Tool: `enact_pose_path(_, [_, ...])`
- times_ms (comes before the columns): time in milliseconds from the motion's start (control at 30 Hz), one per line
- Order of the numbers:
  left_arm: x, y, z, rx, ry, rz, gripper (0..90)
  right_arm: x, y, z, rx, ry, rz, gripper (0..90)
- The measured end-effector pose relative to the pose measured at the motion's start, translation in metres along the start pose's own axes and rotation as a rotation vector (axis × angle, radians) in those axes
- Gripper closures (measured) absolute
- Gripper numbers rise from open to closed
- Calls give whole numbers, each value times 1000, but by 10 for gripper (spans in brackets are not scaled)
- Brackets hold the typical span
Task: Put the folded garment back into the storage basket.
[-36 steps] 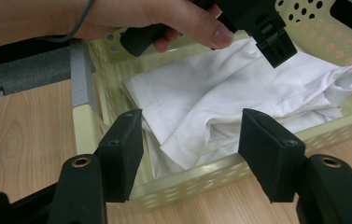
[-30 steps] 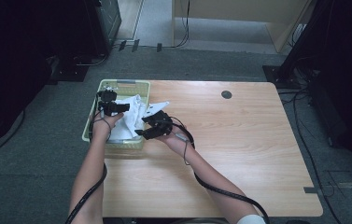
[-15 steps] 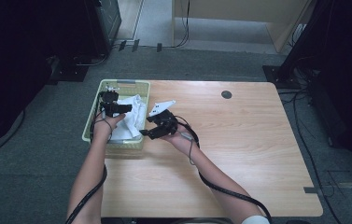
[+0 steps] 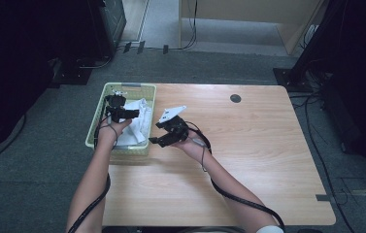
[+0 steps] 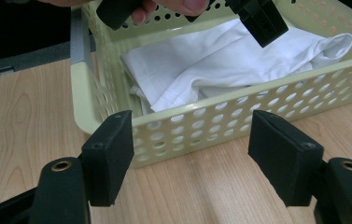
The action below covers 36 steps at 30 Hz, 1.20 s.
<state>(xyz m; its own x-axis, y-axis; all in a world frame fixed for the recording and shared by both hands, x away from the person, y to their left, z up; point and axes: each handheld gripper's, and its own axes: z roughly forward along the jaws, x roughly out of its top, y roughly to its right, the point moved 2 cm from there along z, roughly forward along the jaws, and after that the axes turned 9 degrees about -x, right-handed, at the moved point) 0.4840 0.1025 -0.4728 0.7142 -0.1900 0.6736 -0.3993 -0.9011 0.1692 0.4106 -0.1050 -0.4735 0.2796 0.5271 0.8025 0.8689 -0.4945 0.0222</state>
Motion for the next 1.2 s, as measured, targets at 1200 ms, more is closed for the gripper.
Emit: enact_pose_path(1200, [-8, 55, -34, -60, 58, 29, 209, -57, 33, -41, -17, -22, 39, 293])
